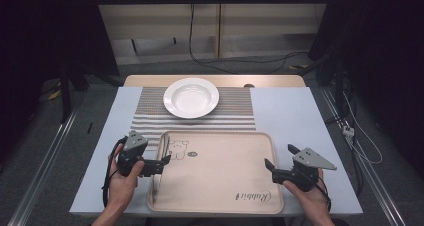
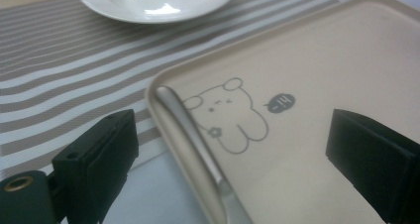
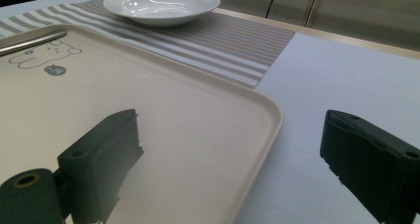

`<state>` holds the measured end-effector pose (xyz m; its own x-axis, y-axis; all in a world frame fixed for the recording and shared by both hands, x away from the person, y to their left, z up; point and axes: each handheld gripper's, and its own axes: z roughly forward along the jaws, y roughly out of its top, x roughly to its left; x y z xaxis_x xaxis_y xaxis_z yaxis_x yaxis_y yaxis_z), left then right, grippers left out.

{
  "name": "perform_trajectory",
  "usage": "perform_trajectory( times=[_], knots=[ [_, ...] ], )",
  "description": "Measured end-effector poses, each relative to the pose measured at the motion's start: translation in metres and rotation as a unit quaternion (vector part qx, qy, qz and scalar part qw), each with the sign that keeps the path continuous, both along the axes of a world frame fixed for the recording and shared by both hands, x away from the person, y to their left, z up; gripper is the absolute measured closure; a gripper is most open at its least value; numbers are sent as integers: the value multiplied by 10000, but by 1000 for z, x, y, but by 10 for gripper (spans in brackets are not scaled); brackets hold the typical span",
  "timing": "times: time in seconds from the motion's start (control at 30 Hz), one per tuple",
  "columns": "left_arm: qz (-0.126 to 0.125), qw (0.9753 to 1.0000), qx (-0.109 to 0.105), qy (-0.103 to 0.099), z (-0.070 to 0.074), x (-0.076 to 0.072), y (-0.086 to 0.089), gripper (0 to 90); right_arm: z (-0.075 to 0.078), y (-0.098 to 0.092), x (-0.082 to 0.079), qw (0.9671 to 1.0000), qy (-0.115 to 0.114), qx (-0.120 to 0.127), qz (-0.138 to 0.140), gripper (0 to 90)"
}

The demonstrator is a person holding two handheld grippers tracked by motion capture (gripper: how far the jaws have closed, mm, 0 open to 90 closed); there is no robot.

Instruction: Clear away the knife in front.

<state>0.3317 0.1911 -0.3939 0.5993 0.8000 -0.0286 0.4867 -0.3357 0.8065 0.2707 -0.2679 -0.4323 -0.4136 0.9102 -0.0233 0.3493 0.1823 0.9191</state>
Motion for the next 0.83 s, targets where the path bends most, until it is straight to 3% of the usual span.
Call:
perform_trajectory(
  times=[0.13,0.23,0.47,0.6,0.83],
  knots=[
    [137,9997,-172,-125,-1,-8,13,60,0,0,0,10000,2,-2,-4,85],
    [231,9991,-121,-323,-5,-17,18,61,0,-1,-1,10000,4,4,-21,85],
    [306,9980,-214,-507,-20,-33,25,53,0,-1,-2,10000,-7,3,-40,85],
    [193,9986,-261,-429,-26,-34,26,51,0,-2,-2,10000,-8,11,-33,85],
    [383,9972,-411,-488,-27,-33,31,51,0,-2,-2,10000,6,25,-22,85]
  ],
)
